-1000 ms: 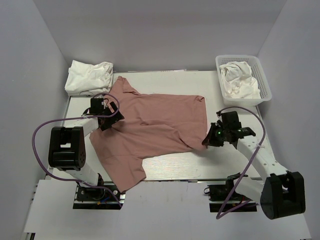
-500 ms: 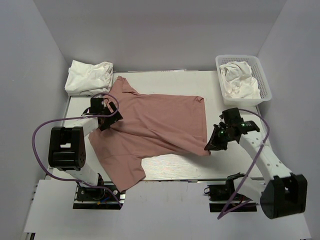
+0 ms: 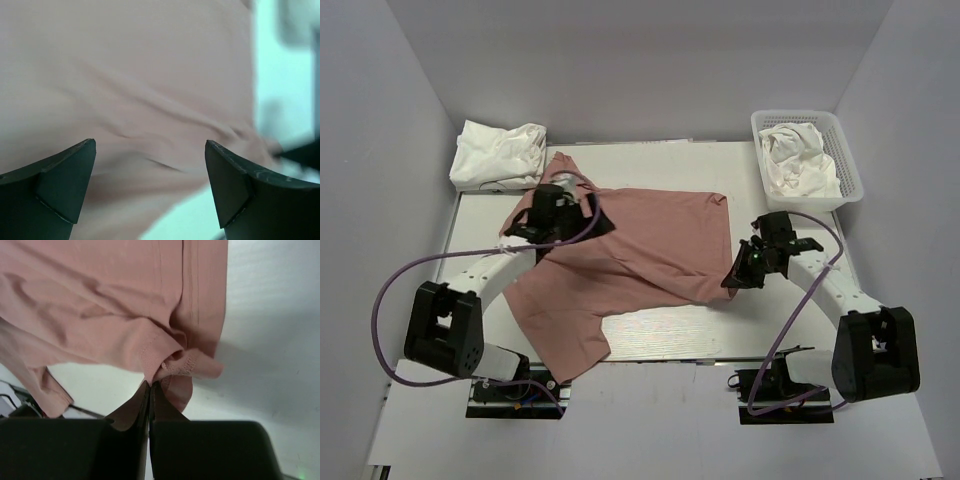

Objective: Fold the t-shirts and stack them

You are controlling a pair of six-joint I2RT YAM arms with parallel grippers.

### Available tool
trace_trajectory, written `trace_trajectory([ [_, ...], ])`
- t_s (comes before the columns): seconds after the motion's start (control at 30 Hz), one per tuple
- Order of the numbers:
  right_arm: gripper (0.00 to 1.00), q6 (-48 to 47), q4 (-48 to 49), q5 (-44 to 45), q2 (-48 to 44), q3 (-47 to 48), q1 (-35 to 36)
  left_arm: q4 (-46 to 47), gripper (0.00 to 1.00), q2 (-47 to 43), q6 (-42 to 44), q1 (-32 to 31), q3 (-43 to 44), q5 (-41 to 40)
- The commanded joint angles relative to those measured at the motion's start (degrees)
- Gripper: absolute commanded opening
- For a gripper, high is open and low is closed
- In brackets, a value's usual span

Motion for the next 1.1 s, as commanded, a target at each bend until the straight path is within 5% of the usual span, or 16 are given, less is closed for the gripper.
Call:
trace_trajectory([
  [0.0, 0.0, 1.58, 7.26, 1.94, -0.49, 2.54, -1.29, 1.41, 1.0, 0.55, -0.04, -8.16, 0.92, 6.38],
  [0.23, 0.0, 4.38, 9.9, 5.81, 3.89, 5.7, -4.27, 2.29, 1.0, 2.05, -0.04, -19.57, -4.79, 3.07],
  [0.43, 0.0, 4.92, 13.5, -0.69, 8.29, 5.44, -6.2, 5.54, 1.0, 9.32, -0.04, -23.44, -4.63, -1.68],
  [0.7, 0.0, 2.46, 15.44, -7.02, 11.91, 6.5, -6.91, -2.27, 1.0, 17.42, -0.04, -26.53, 1.18, -11.19],
  [0.83, 0.42, 2.28, 18.5, -5.88, 10.68, 6.5, -7.17, -4.57, 1.0, 16.29, -0.04, -27.58, 0.13, -11.81],
  [1.07, 0.47, -4.13, 11.33, 5.01, 1.9, 3.52, -6.74, -9.84, 1.0, 13.82, -1.8, -28.11, -5.93, -13.12],
])
